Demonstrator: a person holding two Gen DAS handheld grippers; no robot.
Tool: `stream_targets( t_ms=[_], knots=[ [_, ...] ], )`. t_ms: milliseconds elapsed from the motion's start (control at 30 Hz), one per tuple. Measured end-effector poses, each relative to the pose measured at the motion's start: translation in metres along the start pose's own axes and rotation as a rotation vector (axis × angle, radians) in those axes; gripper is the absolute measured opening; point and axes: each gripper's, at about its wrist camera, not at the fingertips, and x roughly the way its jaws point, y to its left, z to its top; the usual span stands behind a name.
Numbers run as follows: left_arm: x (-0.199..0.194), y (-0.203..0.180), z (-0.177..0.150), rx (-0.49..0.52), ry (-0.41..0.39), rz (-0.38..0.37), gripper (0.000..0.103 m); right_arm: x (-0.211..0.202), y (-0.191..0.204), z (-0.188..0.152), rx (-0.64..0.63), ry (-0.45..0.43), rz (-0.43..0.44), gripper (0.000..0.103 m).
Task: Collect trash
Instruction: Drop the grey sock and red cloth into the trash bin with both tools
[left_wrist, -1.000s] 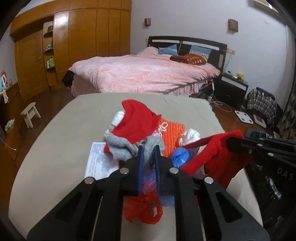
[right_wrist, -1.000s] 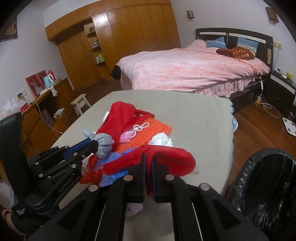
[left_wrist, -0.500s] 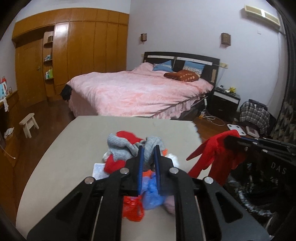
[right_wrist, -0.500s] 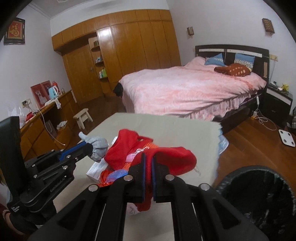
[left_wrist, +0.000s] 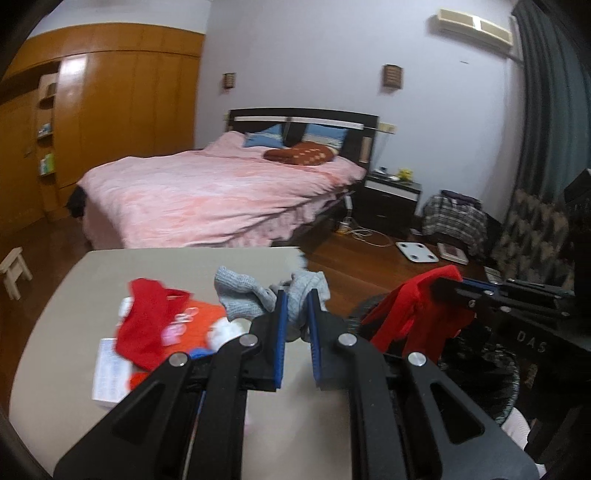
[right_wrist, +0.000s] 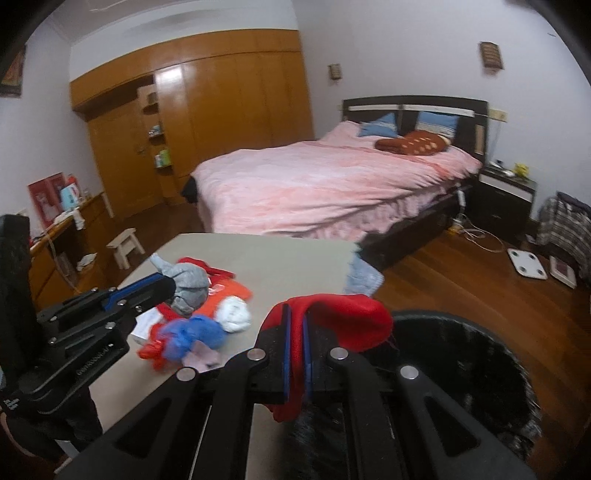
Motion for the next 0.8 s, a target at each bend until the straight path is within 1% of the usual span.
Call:
stream_targets(
  t_ms=[233,433,500,533,567,600,667,733,800],
  knots=[
    [0.019,-0.044,-0.007,0.043,0.029,-0.101,0.011,-0.018,-0.046,-0.017,0.055,0.014,-0.098,0.006],
    [0.039,-0.069,-0.013,0.054,0.061,-0.170,0.011,-0.030,-0.076,-0.031,0.094,0.028,-0.164,0.006],
    [0.046,-0.077,-0.014,0.056,0.071,-0.197,0.012,-0.034,-0.086,-0.035,0.108,0.033,-0.184,0.007],
    [0.049,-0.082,-0.015,0.060,0.080,-0.215,0.013,-0.036,-0.089,-0.036,0.113,0.035,-0.194,0.009],
    [0.052,-0.082,-0.016,0.063,0.088,-0.222,0.017,-0.037,-0.092,-0.038,0.120,0.038,-0.205,0.015],
    [0.055,-0.084,-0.017,0.064,0.092,-0.231,0.032,-0.039,-0.093,-0.040,0.126,0.040,-0.214,0.018],
    [0.058,-0.086,-0.019,0.063,0.096,-0.246,0.051,-0.043,-0.100,-0.042,0.140,0.038,-0.236,0.030],
    [0.059,-0.084,-0.020,0.063,0.095,-0.243,0.053,-0.046,-0.106,-0.044,0.152,0.035,-0.251,0.038],
    [0.058,-0.082,-0.021,0.060,0.097,-0.230,0.053,-0.049,-0.112,-0.046,0.159,0.030,-0.264,0.039]
  ],
)
